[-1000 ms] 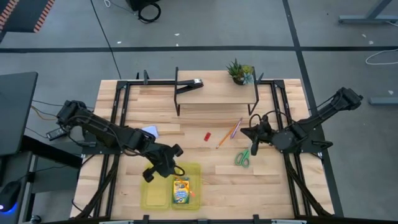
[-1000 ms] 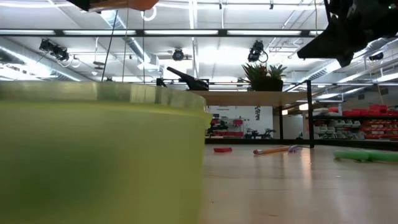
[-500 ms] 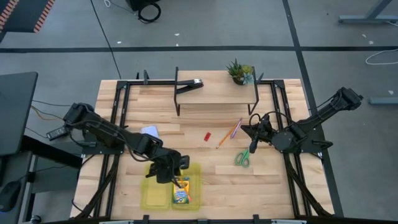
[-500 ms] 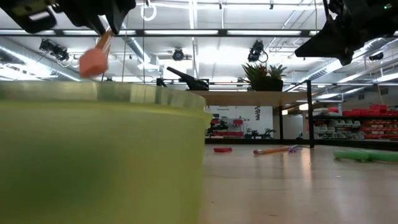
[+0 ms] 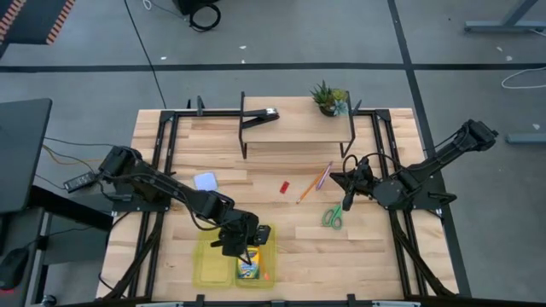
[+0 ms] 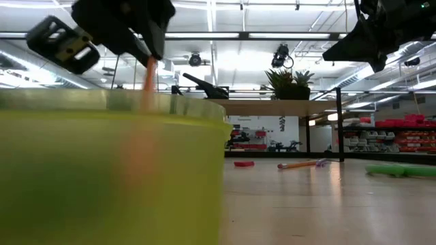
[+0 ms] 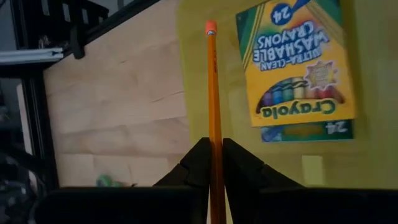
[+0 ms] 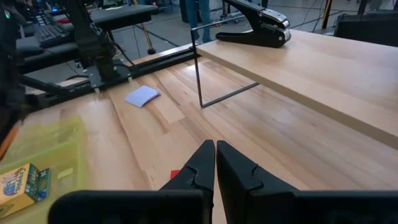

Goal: Pack school essentials
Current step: Put the left orange pencil into the yellow supply box

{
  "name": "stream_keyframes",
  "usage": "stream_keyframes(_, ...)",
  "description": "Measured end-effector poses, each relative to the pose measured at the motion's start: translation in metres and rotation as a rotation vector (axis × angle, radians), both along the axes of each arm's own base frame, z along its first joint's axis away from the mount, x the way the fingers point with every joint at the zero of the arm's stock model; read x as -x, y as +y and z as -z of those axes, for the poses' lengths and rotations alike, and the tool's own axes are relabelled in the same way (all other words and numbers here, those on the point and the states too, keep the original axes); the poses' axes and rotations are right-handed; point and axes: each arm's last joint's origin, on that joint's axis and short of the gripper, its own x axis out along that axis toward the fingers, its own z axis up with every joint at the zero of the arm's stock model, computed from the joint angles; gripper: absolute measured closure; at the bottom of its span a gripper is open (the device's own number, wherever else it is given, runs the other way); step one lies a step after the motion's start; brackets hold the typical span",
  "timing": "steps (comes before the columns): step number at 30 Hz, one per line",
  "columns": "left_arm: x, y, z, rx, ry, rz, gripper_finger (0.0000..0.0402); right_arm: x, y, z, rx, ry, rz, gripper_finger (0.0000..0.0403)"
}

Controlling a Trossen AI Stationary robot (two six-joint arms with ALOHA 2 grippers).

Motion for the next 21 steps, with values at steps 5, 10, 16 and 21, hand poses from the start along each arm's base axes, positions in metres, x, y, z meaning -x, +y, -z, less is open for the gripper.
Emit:
stream_keyframes(5, -0.006, -0.003, 0.010, -0.013, -0.006, 0.020, 0.0366, 0.000, 0.000, 0.000, 0.000, 0.000, 0.000, 0.0380)
stream_keyframes(10, -0.009, -0.002, 0.013, 0.003, -0.008, 0.026, 0.0364, 0.000, 0.000, 0.000, 0.001, 0.000, -0.001, 0.0380)
stream_keyframes(16, -0.010, -0.004, 0.015, 0.055, 0.005, 0.062, 0.0362, 0.000, 0.000, 0.000, 0.003, 0.001, -0.001, 0.0380)
stream_keyframes(21, -0.011, -0.005, 0.013, 0.077, -0.011, 0.078, 0.0367, 0.000, 0.000, 0.000, 0.003, 0.001, -0.001, 0.0380)
